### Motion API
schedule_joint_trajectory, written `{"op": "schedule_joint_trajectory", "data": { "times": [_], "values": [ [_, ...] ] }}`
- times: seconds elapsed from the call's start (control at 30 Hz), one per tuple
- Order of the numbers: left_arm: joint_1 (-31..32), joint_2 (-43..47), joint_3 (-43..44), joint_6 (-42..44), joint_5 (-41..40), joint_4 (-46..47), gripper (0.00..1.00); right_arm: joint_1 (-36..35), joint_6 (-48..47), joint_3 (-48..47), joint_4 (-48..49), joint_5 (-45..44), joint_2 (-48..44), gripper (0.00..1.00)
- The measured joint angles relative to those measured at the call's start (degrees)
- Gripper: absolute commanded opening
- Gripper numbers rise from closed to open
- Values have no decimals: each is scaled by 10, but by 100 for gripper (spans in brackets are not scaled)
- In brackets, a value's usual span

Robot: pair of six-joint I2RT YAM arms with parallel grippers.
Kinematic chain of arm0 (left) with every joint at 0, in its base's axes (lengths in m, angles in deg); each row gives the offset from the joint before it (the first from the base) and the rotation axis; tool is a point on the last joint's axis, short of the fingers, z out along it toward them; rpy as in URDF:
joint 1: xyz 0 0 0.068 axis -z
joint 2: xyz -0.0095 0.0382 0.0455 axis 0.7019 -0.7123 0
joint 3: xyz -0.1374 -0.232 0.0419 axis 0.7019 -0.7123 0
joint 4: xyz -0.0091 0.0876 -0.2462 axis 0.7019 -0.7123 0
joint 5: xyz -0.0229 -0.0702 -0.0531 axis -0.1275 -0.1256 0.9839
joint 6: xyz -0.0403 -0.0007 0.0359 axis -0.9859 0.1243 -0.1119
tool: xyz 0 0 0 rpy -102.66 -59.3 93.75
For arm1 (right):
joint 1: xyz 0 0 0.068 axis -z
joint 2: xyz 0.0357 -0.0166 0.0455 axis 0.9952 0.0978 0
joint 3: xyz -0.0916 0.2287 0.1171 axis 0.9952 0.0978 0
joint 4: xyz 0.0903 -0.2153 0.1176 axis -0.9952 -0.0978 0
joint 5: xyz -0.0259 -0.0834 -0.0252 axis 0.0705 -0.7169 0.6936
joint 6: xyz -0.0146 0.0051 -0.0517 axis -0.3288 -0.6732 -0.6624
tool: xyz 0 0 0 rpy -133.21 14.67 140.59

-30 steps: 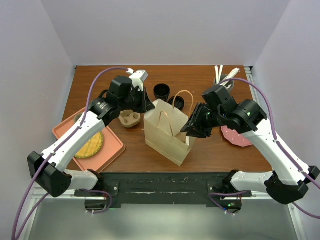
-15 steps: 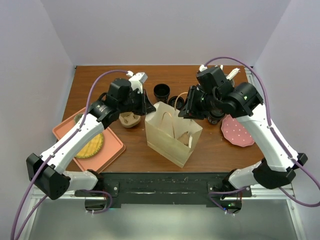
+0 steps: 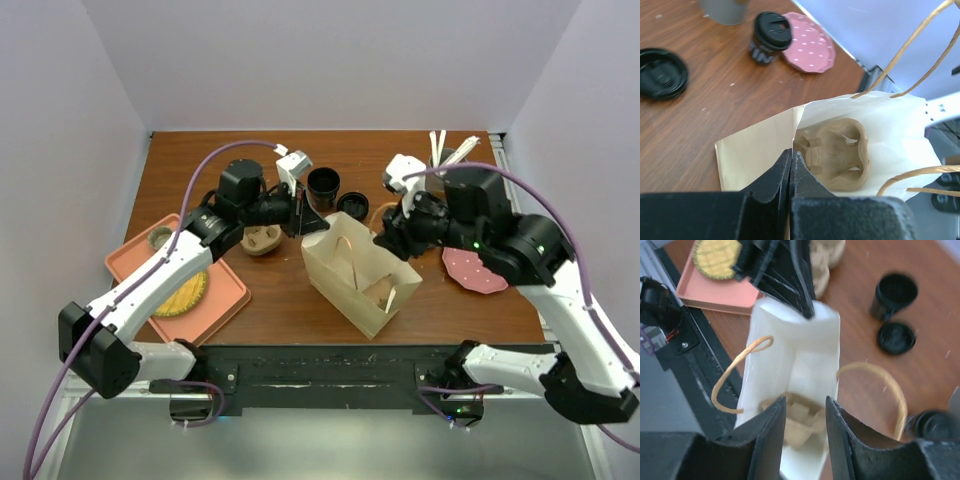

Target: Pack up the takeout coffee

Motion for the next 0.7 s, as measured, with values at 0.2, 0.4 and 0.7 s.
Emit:
{"op": "schedule_joint_trajectory", "data": {
  "times": [0.2, 0.4, 0.7],
  "values": [
    [0, -39, -1, 37, 101, 44, 0, 0, -115, 24, 21, 92, -12, 47],
    [0, -45, -1, 50, 125, 48, 0, 0, -160, 24, -12, 166, 13, 49],
    [0, -48, 1, 87, 147, 40, 0, 0, -177, 59, -43, 178, -56, 44]
  ]
}}
